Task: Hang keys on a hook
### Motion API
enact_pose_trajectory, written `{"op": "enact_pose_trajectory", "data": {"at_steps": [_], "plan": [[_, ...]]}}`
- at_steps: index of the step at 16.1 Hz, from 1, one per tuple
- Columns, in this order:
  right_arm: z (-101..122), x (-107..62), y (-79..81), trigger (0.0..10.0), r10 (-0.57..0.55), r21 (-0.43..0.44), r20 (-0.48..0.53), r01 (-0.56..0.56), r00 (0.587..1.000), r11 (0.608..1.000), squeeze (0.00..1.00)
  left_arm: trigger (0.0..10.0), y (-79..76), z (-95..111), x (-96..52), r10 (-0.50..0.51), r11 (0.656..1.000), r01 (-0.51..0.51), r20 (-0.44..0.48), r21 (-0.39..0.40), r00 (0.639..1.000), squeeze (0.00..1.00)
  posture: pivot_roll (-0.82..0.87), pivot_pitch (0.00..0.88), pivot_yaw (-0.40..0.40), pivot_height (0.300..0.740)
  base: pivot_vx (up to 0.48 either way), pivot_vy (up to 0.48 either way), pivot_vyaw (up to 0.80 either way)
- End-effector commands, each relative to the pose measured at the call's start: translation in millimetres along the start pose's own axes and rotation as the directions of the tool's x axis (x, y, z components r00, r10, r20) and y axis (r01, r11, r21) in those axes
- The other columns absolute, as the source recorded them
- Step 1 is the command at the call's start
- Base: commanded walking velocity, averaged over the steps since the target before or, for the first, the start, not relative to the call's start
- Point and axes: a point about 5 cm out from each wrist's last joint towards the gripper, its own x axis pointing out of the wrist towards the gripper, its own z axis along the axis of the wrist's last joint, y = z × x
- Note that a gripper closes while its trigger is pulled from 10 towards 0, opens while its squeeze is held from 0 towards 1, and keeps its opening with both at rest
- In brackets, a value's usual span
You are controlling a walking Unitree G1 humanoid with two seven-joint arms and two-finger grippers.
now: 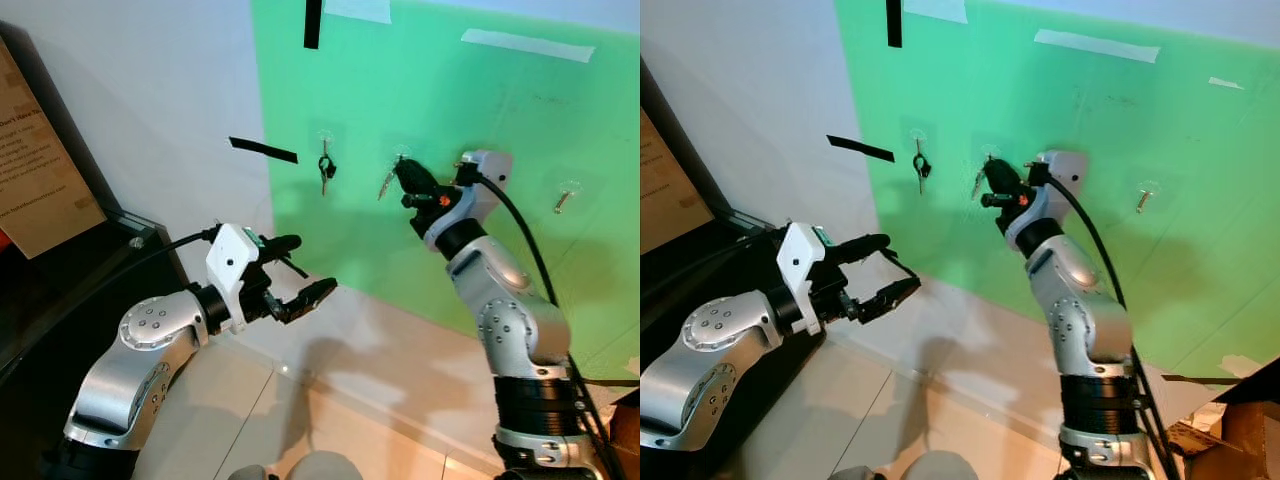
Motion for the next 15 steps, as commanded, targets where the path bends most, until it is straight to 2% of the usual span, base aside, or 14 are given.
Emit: {"op": "enact_pose_trajectory", "data": {"at_steps": [1,6,7,9,15], "plan": [[-2,-4.8,-7.7,10.0,-0.027,0.010,-0.018,0.027,0.999,1.000,0.00,10.0,-0.3,7,0.9,-0.006,1.000,0.006,0.012,0.022,1.000,0.00,-0.03,0.000,0.023,0.740,0.000,0.000,0.00],[-3,-2.0,7.0,10.0,0.052,0.016,-0.029,-0.051,0.998,0.999,0.00,10.0,-0.4,7,0.8,-0.004,1.000,0.004,0.012,0.020,1.000,0.00,-0.03,0.000,0.020,0.740,0.000,0.000,0.00],[-5,-1.5,7.9,10.0,0.054,0.005,-0.040,-0.054,0.998,0.999,0.00,10.0,-0.5,6,0.8,-0.005,1.000,0.004,0.012,0.020,1.000,0.00,-0.03,0.000,0.019,0.740,0.000,0.000,0.00],[-17,2.2,8.4,10.0,0.020,-0.077,-0.125,-0.029,0.992,0.997,0.00,10.0,-0.6,6,1.3,-0.005,1.000,0.004,0.011,0.021,1.000,0.00,-0.03,0.000,0.019,0.740,0.000,0.000,0.00],[-4,12.4,19.5,10.0,0.036,-0.057,-0.033,-0.037,0.999,0.998,0.00,10.0,-0.6,7,1.7,0.000,1.000,0.000,0.011,0.022,1.000,0.00,-0.03,0.000,0.013,0.740,0.000,0.000,0.00]]}}
